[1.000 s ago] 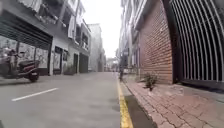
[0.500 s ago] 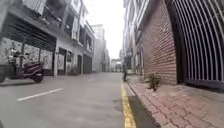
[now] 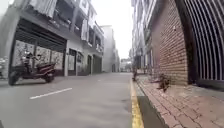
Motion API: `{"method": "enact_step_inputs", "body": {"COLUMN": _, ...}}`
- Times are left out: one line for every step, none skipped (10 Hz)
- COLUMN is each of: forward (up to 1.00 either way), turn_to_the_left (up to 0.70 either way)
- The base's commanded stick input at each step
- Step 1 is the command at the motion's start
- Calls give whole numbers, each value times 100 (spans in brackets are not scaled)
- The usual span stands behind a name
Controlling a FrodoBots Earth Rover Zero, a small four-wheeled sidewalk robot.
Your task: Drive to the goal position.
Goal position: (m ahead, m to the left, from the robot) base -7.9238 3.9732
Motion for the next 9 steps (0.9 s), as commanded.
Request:
{"method": "enact_step_inputs", "body": {"forward": 0, "turn_to_the_left": 50}}
{"method": "enact_step_inputs", "body": {"forward": 0, "turn_to_the_left": 50}}
{"method": "enact_step_inputs", "body": {"forward": 0, "turn_to_the_left": 50}}
{"method": "enact_step_inputs", "body": {"forward": 0, "turn_to_the_left": 50}}
{"method": "enact_step_inputs", "body": {"forward": 0, "turn_to_the_left": 50}}
{"method": "enact_step_inputs", "body": {"forward": 0, "turn_to_the_left": 50}}
{"method": "enact_step_inputs", "body": {"forward": 0, "turn_to_the_left": 50}}
{"method": "enact_step_inputs", "body": {"forward": 0, "turn_to_the_left": 50}}
{"method": "enact_step_inputs", "body": {"forward": 0, "turn_to_the_left": 50}}
